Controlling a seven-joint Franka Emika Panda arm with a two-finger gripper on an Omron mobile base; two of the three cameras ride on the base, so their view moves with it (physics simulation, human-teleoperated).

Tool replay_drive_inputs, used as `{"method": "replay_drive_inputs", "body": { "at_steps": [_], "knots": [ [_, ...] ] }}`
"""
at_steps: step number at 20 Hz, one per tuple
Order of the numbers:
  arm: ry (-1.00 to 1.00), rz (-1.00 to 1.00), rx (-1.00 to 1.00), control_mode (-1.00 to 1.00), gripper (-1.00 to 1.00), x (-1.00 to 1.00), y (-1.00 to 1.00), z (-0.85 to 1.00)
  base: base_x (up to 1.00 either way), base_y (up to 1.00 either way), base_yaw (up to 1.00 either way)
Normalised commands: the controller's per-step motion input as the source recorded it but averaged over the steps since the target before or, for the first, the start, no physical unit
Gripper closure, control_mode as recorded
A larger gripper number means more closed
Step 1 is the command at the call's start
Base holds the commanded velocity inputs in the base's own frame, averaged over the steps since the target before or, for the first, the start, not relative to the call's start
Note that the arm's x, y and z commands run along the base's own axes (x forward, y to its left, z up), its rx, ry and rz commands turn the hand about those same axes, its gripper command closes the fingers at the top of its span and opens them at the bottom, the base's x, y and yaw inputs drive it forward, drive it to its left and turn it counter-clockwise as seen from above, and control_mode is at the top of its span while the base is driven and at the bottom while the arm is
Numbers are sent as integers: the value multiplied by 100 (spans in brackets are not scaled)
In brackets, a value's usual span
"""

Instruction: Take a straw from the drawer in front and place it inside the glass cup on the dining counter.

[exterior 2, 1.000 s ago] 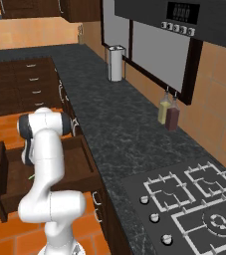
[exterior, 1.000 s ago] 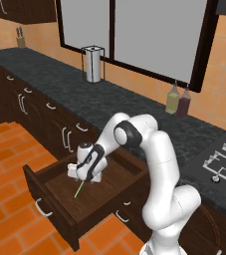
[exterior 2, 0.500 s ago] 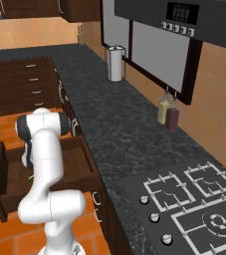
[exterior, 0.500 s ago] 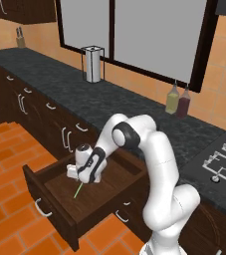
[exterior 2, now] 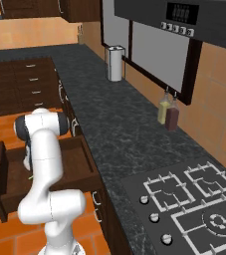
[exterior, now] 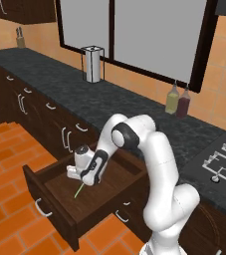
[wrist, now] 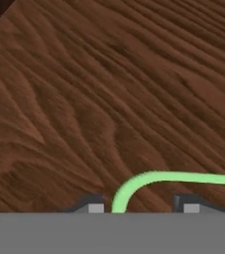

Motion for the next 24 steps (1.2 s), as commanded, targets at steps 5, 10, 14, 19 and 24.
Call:
{"method": "replay_drive_inputs", "body": {
  "at_steps": [5, 10, 14, 19, 24],
  "knots": [
    [-5, 0, 1, -100, 100, 0, 0, -2, 0, 0, 0],
    [-7, 0, 4, -100, 100, 0, 0, 3, 0, 0, 0],
    [-6, 0, 7, -100, 100, -2, 0, 35, 0, 0, 0],
    [-2, 0, 13, -100, 100, -41, -7, 88, 0, 0, 0],
    [-1, 0, 21, -100, 100, -54, -2, 100, 0, 0, 0]
  ]
}}
